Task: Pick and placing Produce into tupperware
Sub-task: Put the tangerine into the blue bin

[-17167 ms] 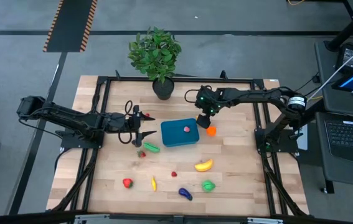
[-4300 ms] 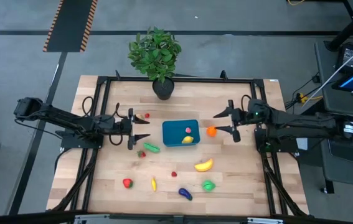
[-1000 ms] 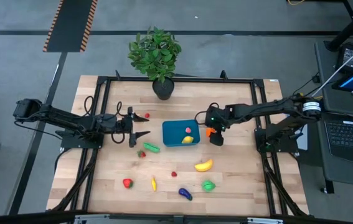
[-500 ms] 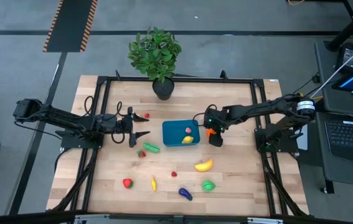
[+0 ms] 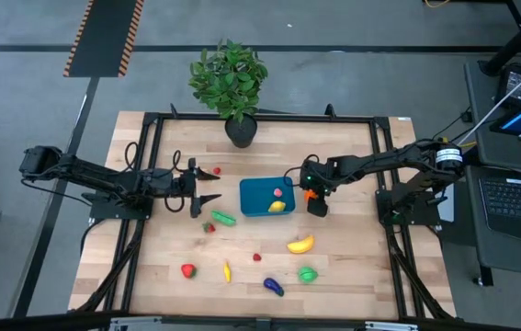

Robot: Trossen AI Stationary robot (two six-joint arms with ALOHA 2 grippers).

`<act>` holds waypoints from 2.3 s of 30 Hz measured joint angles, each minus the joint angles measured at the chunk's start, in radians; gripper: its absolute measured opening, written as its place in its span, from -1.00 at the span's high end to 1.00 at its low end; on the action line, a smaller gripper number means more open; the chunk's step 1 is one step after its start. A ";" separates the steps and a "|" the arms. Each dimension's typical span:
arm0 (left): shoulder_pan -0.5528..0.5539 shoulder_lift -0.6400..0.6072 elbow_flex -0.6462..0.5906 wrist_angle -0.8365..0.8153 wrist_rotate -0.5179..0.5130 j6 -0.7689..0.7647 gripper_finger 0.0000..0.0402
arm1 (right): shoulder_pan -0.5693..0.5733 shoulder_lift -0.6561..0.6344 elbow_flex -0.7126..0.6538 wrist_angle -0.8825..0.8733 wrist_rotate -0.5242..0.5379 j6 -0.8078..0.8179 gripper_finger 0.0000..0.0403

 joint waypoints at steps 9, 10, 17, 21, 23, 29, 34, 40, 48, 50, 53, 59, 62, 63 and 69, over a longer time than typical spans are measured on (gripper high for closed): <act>0.000 0.000 0.000 -0.004 0.000 0.000 -0.30 | 0.000 0.001 0.000 0.007 -0.001 0.001 -0.21; 0.000 0.000 0.000 -0.004 0.000 0.000 -0.30 | 0.000 0.001 0.000 0.007 -0.002 0.001 -0.23; 0.000 0.000 0.000 -0.004 0.000 0.000 -0.30 | 0.000 -0.002 0.000 0.008 -0.002 0.007 -0.25; 0.000 0.000 0.000 -0.004 0.000 0.000 -0.30 | 0.000 -0.036 -0.003 0.013 -0.006 0.003 -0.20; 0.000 0.000 0.000 -0.004 0.000 0.000 -0.30 | -0.001 -0.070 -0.003 0.016 -0.006 0.002 -0.20; 0.000 0.000 0.000 -0.004 0.000 0.000 -0.30 | -0.002 -0.209 -0.002 -0.009 -0.006 -0.001 -0.26; 0.000 0.000 0.000 -0.004 0.000 0.000 -0.30 | -0.005 -0.359 -0.002 -0.058 0.027 -0.008 -0.21; 0.000 0.000 0.000 -0.003 0.000 0.000 -0.30 | -0.020 -0.544 -0.002 -0.107 0.074 -0.043 -0.21; -0.001 0.000 0.000 -0.004 0.000 -0.026 -0.30 | -0.047 -0.755 -0.042 -0.093 0.087 -0.100 -0.21; -0.001 0.000 0.000 -0.003 0.000 -0.026 -0.30 | -0.051 -0.807 -0.092 -0.074 0.085 -0.099 -0.21; -0.002 0.000 0.000 -0.003 0.000 -0.026 -0.30 | -0.051 -0.892 -0.186 -0.019 0.084 -0.081 -0.21; -0.001 0.000 0.000 -0.003 0.000 -0.026 -0.30 | -0.051 -1.058 -0.319 0.078 0.071 -0.059 -0.21; -0.001 0.000 0.000 0.002 0.000 -0.028 -0.30 | -0.051 -1.133 -0.341 0.090 0.064 -0.059 -0.21; -0.001 0.000 0.000 0.003 0.000 -0.029 -0.30 | -0.051 -1.156 -0.348 0.093 0.064 -0.059 -0.21; -0.001 0.000 0.000 0.006 0.000 -0.048 -0.30 | -0.051 -1.254 -0.362 0.111 0.049 -0.060 -0.21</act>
